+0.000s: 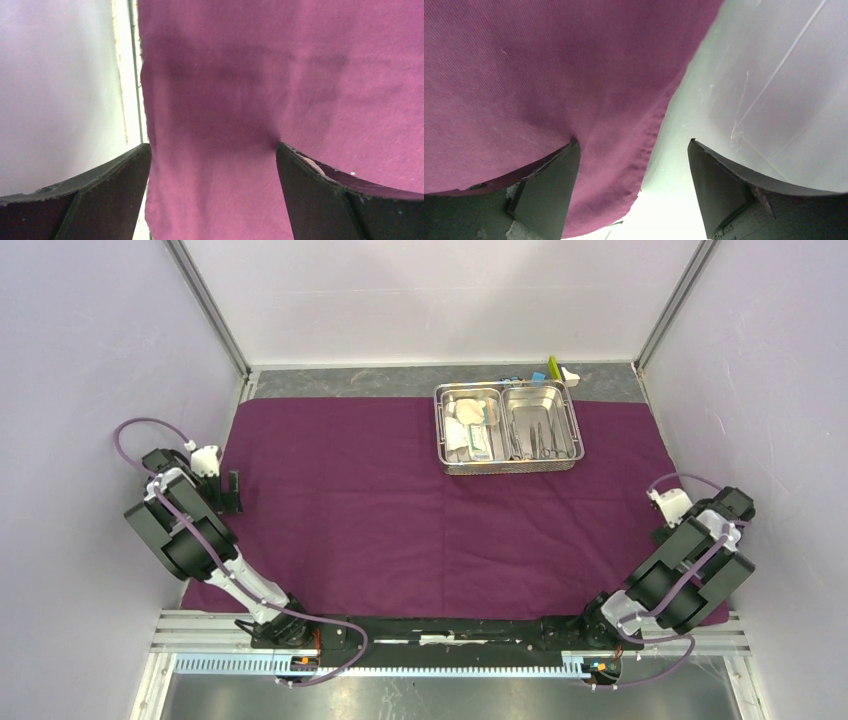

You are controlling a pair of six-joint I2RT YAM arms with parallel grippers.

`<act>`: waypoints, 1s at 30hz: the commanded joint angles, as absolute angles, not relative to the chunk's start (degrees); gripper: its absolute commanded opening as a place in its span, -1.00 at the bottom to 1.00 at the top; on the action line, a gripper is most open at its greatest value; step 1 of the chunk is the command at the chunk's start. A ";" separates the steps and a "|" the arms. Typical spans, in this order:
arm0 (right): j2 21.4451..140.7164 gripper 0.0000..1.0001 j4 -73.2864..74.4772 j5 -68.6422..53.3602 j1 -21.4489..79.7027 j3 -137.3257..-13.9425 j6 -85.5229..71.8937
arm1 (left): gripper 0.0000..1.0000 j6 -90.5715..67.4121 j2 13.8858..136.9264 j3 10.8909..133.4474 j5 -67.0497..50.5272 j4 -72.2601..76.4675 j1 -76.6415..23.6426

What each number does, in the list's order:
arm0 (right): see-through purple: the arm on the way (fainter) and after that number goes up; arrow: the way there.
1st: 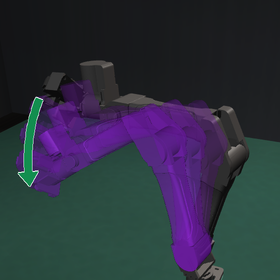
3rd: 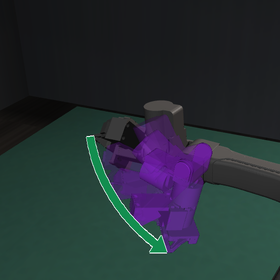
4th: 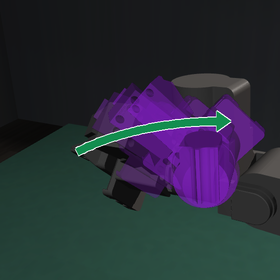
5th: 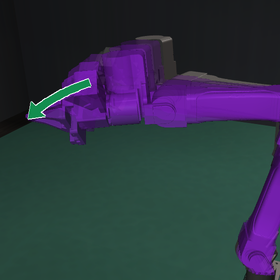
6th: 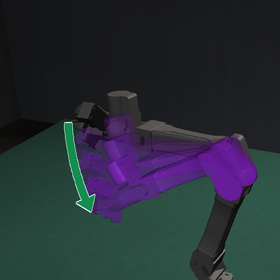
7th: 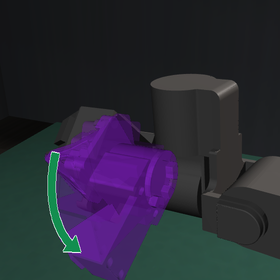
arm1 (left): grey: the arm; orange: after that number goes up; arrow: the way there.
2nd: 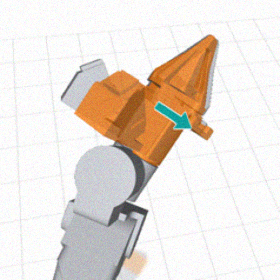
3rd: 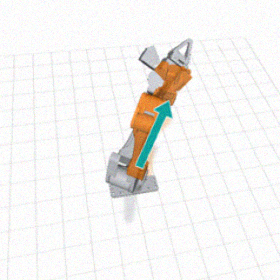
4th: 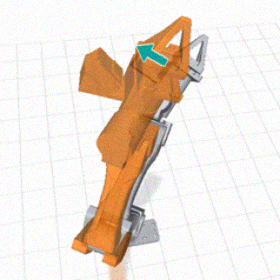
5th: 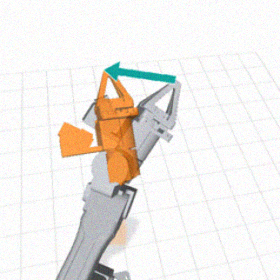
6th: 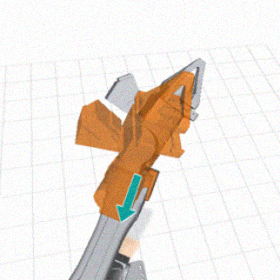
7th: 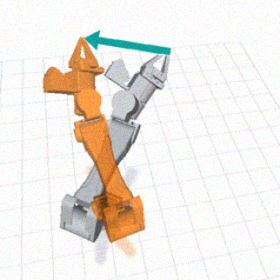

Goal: Open and lay out the surgical kit
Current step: Smooth out the surgical kit at the center of the board, then pick up the medical item from the container.

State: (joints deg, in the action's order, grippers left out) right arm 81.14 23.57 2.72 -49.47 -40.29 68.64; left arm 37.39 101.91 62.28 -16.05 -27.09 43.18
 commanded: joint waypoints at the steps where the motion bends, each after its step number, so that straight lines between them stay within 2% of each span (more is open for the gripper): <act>1: 77.85 0.75 23.58 1.92 -52.50 -34.99 75.20 | 1.00 38.70 96.97 61.94 -13.83 -26.78 44.03; 6: 76.46 0.75 22.15 2.03 -55.92 -32.26 77.57 | 1.00 37.88 95.43 63.74 -14.10 -27.94 44.02; 11: 75.41 0.75 26.09 0.19 -59.00 -35.20 79.58 | 1.00 36.84 92.49 65.01 -15.09 -28.96 44.09; 17: 72.38 0.77 39.51 -15.55 -57.60 -44.88 76.57 | 1.00 33.06 86.58 65.47 -24.33 -31.81 43.62; 21: 70.47 0.79 44.64 -24.89 -49.16 -51.26 68.96 | 1.00 28.56 82.40 65.15 -27.95 -32.78 39.21; 25: 67.21 0.81 33.78 -24.31 -32.19 -50.98 53.18 | 1.00 22.27 78.39 63.41 -28.39 -30.43 30.62; 30: 71.84 0.77 21.02 -20.86 -16.25 -54.66 37.83 | 1.00 15.64 77.43 63.35 -25.41 -26.92 18.62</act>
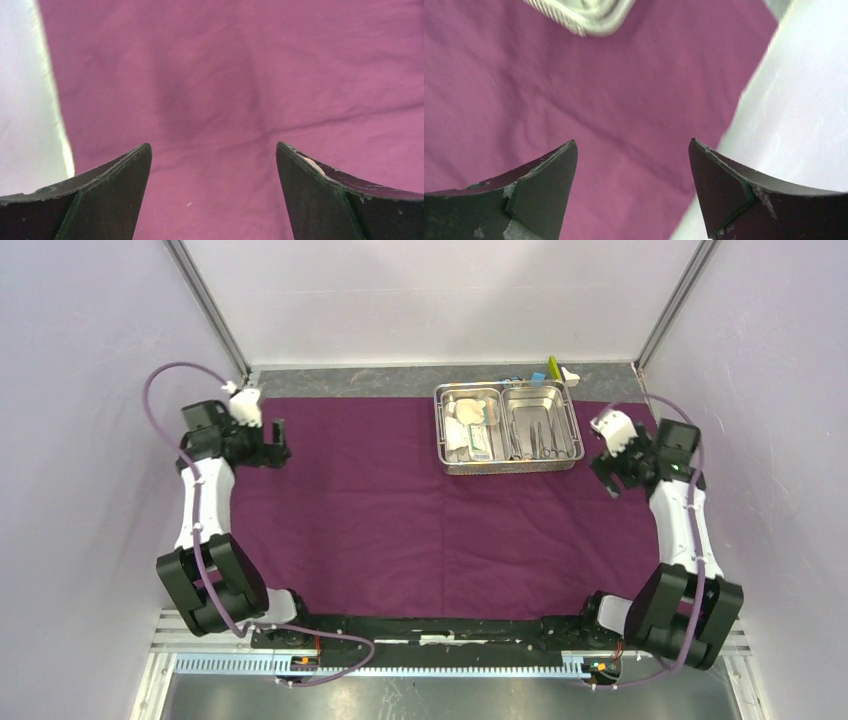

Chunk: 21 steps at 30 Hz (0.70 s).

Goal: Open and lay out the surgical kit
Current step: Pick up the medical item from the container.

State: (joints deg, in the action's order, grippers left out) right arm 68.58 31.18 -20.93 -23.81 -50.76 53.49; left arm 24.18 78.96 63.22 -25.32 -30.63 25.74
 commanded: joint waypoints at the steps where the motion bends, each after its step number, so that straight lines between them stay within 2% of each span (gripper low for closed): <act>1: 73.41 0.76 19.19 -19.93 -13.28 -55.61 35.75 | 1.00 14.37 77.66 63.65 -24.85 -26.15 15.97; 9: 87.84 0.69 11.09 -14.52 5.26 -67.48 29.72 | 1.00 9.17 83.55 69.34 -20.91 -21.28 -1.74; 14: 95.14 0.68 10.53 -14.29 12.94 -75.22 31.31 | 1.00 7.53 87.64 71.48 -24.40 -21.68 -3.95; 21: 107.98 0.66 12.46 -5.62 21.71 -87.17 37.01 | 1.00 8.12 91.59 71.06 -26.24 -21.54 -4.59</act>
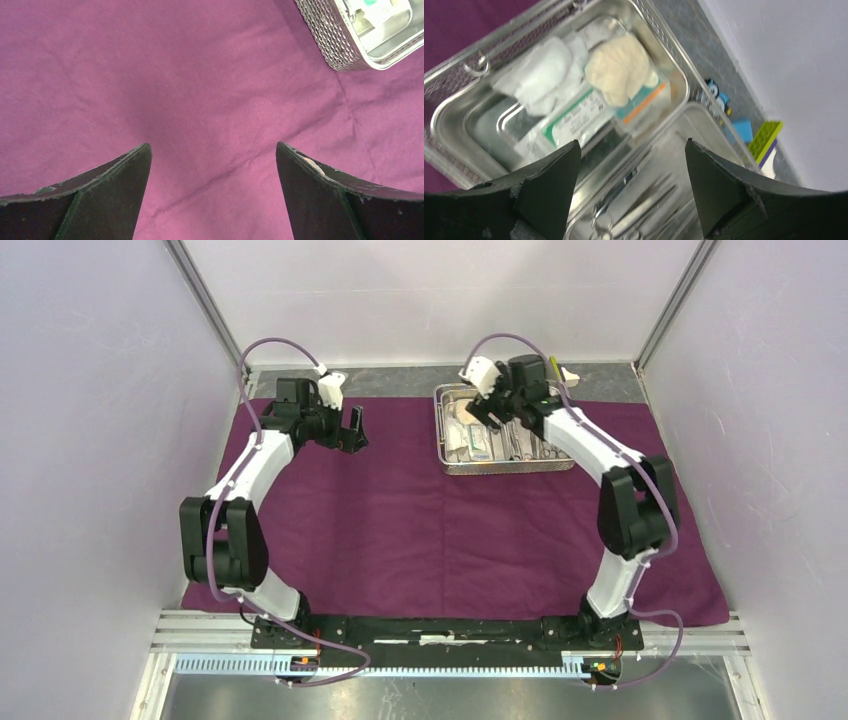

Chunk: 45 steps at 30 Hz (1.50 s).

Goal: Open and lay out the surgical kit
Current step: Pick up the medical item from the container.

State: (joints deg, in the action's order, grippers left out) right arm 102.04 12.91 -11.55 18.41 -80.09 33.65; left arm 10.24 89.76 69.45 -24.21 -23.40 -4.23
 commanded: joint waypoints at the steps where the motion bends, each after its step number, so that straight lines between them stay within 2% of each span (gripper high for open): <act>1: 109.96 0.66 13.13 -3.66 22.76 -89.83 38.12 | 1.00 7.96 91.74 71.05 -26.05 -21.26 -4.64; 9: 124.70 0.63 18.12 1.26 24.76 -105.09 40.38 | 1.00 6.99 91.86 70.75 -25.92 -20.92 -4.66; 19: 130.43 0.54 15.77 2.62 24.69 -105.29 37.81 | 1.00 6.77 91.49 69.82 -26.45 -20.91 -4.66; 27: 133.93 0.33 15.95 3.70 23.68 -107.16 37.05 | 1.00 6.69 90.84 69.43 -26.20 -20.92 -4.68; 34: 133.64 -0.10 16.20 1.80 22.70 -106.48 34.84 | 1.00 6.77 90.18 69.18 -25.79 -20.92 -4.72; 37: 132.67 -0.35 16.46 0.13 22.21 -106.20 33.77 | 1.00 7.27 89.84 69.28 -25.08 -21.03 -4.76; 43: 128.42 -0.98 15.68 -4.23 21.31 -103.80 31.34 | 1.00 8.27 88.98 69.91 -24.34 -21.88 -4.73; 45: 126.19 -1.00 14.86 -5.13 21.03 -102.43 30.54 | 1.00 8.35 88.44 69.97 -24.48 -21.96 -4.70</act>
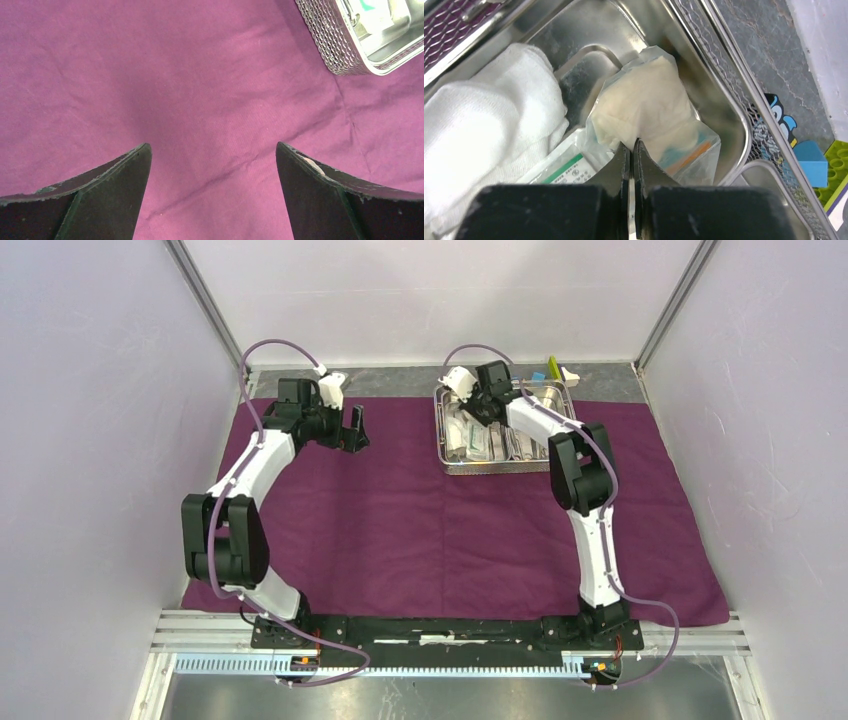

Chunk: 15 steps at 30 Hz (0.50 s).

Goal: Open and lay out the surgical kit
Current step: Pick up the medical item from the container.

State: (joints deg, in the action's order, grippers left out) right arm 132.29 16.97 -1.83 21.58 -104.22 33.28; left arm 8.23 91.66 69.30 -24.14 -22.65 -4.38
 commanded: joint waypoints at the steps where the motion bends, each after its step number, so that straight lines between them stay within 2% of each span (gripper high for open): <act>1: 124.80 -1.00 14.18 -5.66 20.92 -101.53 30.08 | 1.00 8.52 88.22 70.04 -24.48 -22.04 -4.75; 10: 111.32 -1.00 13.29 -9.49 20.54 -95.02 26.35 | 1.00 8.14 87.46 70.87 -24.92 -22.15 -4.76; 15: 104.76 -1.00 18.36 -12.22 19.69 -93.03 25.02 | 1.00 8.02 88.61 72.17 -24.61 -23.32 -5.09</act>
